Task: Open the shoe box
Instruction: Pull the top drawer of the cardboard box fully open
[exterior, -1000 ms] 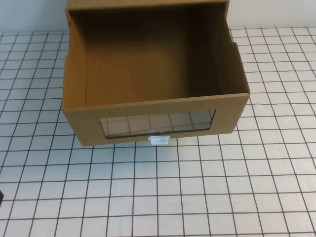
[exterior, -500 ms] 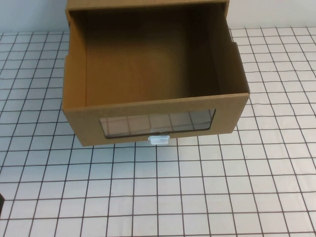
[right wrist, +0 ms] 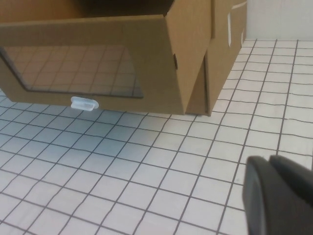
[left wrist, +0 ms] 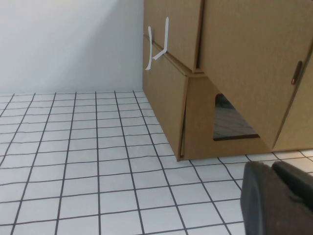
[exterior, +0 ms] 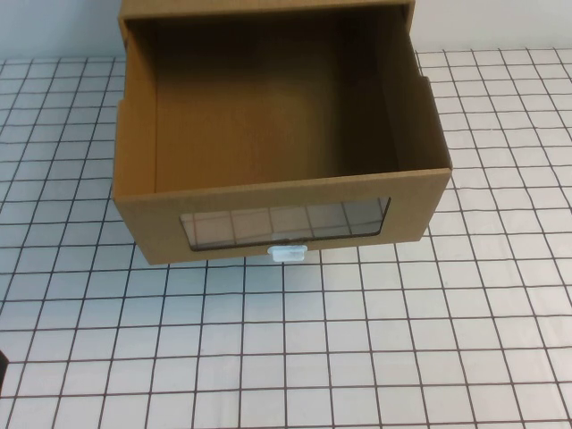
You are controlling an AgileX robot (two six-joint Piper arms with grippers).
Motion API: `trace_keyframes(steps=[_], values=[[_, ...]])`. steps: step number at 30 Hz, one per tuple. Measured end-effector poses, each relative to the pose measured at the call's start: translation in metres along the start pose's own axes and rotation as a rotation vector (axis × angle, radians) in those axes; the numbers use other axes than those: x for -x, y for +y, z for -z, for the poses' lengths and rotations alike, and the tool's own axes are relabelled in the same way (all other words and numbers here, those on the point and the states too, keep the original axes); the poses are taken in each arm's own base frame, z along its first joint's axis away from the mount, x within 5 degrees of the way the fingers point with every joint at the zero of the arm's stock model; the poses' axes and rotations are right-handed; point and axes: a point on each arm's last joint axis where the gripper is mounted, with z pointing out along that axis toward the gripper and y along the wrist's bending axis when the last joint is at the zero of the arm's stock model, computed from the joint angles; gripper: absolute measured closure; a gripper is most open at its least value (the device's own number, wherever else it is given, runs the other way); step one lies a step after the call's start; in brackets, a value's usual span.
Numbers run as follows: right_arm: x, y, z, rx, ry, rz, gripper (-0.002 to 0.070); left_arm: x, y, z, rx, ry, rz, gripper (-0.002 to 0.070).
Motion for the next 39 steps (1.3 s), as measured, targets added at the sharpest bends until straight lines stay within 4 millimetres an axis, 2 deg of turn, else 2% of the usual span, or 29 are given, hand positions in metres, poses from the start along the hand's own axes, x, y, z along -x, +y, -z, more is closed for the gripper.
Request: trace_keyframes(steps=[6,10,17,21,26,39], values=[[0.002,-0.005,0.001,-0.055,-0.032,0.1,0.0689,0.0,0.0,0.0,0.0,0.0,0.0,0.0677],[0.002,-0.012,-0.001,-0.171,-0.133,0.102,0.0689,0.0,0.0,0.0,-0.001,0.002,0.0,0.0677],[-0.029,-0.033,-0.01,-0.412,-0.203,0.013,0.0689,0.0,0.0,0.0,-0.001,0.002,-0.002,0.0677],[-0.048,-0.036,-0.01,-0.425,-0.216,-0.003,0.0689,0.0,0.0,0.0,-0.001,0.002,-0.002,0.0677],[-0.059,-0.039,-0.012,-0.426,-0.223,-0.002,0.0689,0.0,0.0,0.0,-0.003,0.004,-0.002,0.0677],[-0.058,-0.039,-0.013,-0.426,-0.237,0.022,0.0689,0.0,0.0,0.0,-0.003,0.004,-0.002,0.0677]])
